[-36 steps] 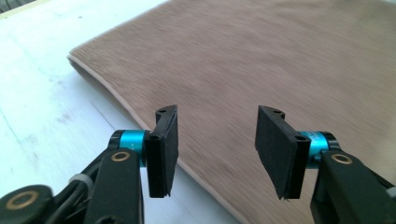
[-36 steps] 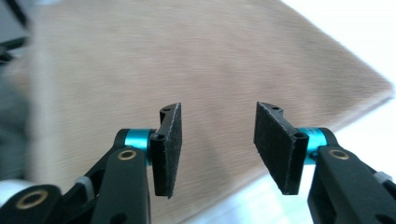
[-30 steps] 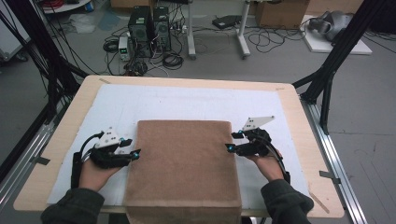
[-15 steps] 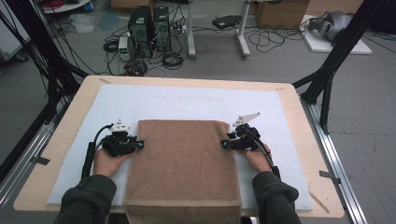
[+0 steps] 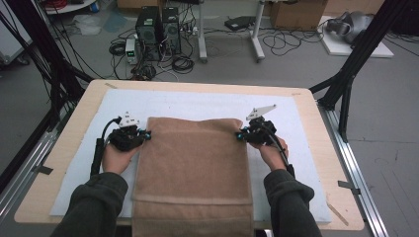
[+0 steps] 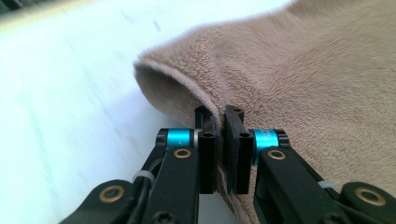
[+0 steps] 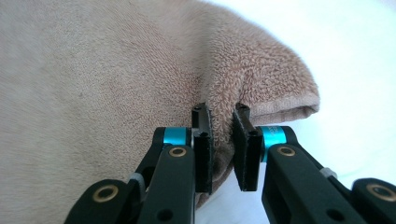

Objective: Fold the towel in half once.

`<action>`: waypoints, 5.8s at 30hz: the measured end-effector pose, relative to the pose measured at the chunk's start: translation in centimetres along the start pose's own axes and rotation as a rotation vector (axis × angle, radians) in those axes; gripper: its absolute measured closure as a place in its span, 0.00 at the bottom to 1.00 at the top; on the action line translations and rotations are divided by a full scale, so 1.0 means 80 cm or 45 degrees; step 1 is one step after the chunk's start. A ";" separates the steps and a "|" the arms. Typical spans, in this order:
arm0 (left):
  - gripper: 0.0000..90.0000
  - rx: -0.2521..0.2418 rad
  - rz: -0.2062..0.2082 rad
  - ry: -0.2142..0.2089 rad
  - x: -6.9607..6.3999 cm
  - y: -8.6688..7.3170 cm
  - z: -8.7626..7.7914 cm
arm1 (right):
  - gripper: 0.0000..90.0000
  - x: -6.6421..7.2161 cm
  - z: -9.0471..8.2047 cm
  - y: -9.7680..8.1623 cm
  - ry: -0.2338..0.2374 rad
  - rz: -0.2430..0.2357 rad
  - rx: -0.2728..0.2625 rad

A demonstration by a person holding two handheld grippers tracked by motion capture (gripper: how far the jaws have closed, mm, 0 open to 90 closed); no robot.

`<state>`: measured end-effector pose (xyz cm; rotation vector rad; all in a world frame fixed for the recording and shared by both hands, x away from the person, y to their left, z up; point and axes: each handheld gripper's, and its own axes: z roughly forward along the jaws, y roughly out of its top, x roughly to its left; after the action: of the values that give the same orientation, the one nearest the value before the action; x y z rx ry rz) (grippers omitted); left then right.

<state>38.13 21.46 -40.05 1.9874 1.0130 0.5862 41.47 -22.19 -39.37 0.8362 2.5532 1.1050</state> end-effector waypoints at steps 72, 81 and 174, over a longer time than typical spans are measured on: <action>0.95 0.004 0.101 -0.189 -0.053 -0.075 -0.068 | 0.95 0.078 -0.029 -0.049 0.179 -0.121 -0.022; 0.96 -0.032 0.120 -0.226 -0.062 -0.070 -0.094 | 0.95 0.084 -0.051 -0.049 0.222 -0.121 -0.060; 0.46 -0.047 0.079 -0.290 -0.044 -0.052 -0.073 | 0.37 0.073 -0.028 -0.039 0.160 -0.031 -0.131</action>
<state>30.27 22.68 -40.31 2.0056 0.7987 0.3970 34.51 -21.78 -40.03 0.7305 2.5732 1.3074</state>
